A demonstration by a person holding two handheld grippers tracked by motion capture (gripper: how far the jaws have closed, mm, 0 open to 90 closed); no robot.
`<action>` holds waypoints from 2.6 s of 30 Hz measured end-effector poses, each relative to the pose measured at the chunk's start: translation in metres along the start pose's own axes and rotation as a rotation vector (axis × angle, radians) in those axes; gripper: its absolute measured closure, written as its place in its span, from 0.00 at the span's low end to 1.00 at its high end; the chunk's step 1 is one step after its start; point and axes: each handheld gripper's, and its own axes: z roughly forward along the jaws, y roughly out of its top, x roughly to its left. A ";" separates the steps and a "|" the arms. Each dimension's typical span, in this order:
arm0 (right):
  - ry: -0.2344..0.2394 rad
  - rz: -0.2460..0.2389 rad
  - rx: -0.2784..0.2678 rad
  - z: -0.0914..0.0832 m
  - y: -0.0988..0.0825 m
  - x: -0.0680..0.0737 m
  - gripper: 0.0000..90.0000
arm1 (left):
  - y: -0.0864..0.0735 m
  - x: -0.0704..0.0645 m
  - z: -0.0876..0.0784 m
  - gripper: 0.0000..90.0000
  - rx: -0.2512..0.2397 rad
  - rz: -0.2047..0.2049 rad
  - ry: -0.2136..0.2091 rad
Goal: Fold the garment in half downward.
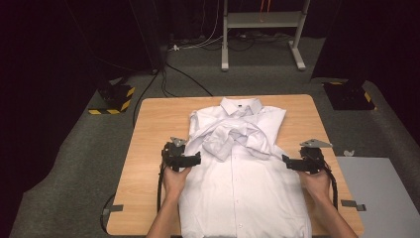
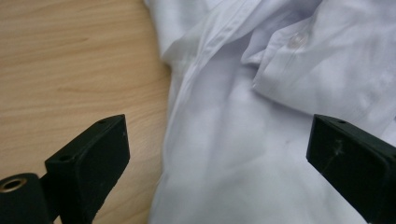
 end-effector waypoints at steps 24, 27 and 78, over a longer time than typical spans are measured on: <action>0.027 -0.058 0.086 0.050 -0.005 0.028 0.16 | -0.008 -0.020 0.044 0.08 0.130 0.085 0.013; 0.028 -0.060 0.076 0.049 -0.007 0.028 0.17 | -0.017 -0.016 0.042 0.09 0.082 0.054 -0.003; 0.076 0.152 0.057 0.065 0.052 0.003 0.09 | 0.047 0.025 0.041 0.06 0.073 -0.095 0.022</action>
